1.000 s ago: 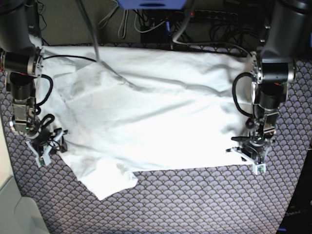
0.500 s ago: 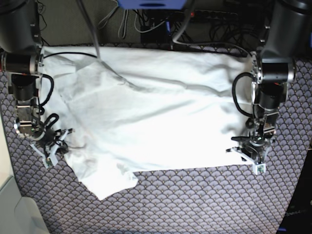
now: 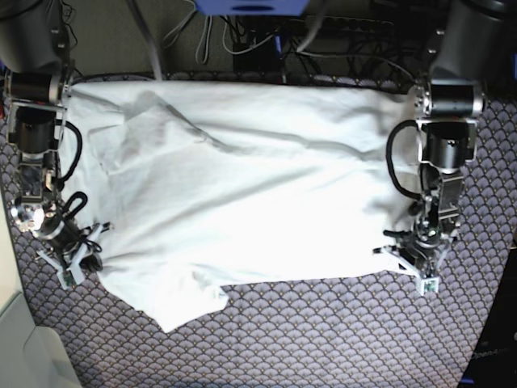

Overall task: Fold the T-shirt properly
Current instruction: 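Grasp the hem-side corners with the left and right grippers, then fold the hem-side corners over toward the collar edge with both grippers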

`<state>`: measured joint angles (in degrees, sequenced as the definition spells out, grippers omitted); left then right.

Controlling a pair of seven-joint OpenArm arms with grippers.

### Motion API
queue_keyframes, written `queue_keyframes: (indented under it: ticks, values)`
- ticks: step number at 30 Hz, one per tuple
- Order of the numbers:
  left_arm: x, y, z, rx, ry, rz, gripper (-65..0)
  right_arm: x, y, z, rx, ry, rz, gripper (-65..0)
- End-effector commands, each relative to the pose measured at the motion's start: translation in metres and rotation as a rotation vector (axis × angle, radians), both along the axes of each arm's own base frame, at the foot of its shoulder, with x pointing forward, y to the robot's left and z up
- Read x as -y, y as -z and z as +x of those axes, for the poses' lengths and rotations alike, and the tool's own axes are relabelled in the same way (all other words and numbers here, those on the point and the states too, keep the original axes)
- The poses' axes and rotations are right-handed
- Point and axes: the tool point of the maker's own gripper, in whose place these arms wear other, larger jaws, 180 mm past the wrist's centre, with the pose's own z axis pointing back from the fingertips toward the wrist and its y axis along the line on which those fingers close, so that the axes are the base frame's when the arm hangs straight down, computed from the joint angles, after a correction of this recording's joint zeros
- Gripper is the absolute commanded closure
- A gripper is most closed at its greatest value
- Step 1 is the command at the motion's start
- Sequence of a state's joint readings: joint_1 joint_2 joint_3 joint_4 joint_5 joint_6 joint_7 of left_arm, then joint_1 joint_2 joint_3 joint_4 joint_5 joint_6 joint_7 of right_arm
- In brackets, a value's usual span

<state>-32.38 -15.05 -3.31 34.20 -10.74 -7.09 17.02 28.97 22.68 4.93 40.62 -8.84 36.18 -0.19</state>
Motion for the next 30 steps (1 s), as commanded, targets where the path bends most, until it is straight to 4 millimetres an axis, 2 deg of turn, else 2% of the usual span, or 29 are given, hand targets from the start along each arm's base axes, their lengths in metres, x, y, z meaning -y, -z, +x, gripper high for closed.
queue_keyframes:
  ticks: [1, 4, 6, 8, 12, 18, 21, 24, 30]
  values:
    - [-0.005, -0.035, 0.022, 0.09, -0.002, 0.008, -0.6, 0.009, -0.031, 0.016, 0.086, 0.01, -0.002, 0.0]
    - [-0.002, -0.04, 0.022, 0.084, 0.005, 0.008, -0.6, 0.014, -0.027, 0.011, 0.075, 0.015, -0.009, 0.0]
    - [-0.009, -0.046, 0.023, 0.095, -0.022, -0.011, -0.6, 0.02, -0.023, 0.005, 0.07, 0.024, -0.012, 0.0]
    - [-0.019, -0.044, 0.016, 0.087, -0.06, -0.042, -0.6, 0.022, -0.027, 0.001, 0.093, 0.039, 0.014, 0.0]
    - [-0.033, -0.059, 0.015, 0.114, -0.103, -0.064, -0.6, 0.022, -0.037, -0.013, 0.137, 0.029, 0.014, 0.0]
    - [-0.029, -0.06, 0.0, 0.131, -0.086, -0.048, -0.6, 0.008, -0.04, -0.033, 0.154, -0.013, -0.004, 0.0]
    - [-0.025, -0.066, -0.005, 0.154, -0.071, -0.033, -0.6, 0.013, -0.044, -0.041, 0.167, 0.003, -0.003, 0.0]
    - [-0.021, -0.065, -0.016, 0.114, -0.054, -0.025, -0.6, 0.018, -0.049, -0.053, 0.187, 0.014, -0.014, 0.0]
    - [-0.013, -0.07, -0.034, 0.116, -0.025, 0.001, -0.6, 0.012, -0.06, -0.076, 0.221, -0.013, -0.053, 0.0]
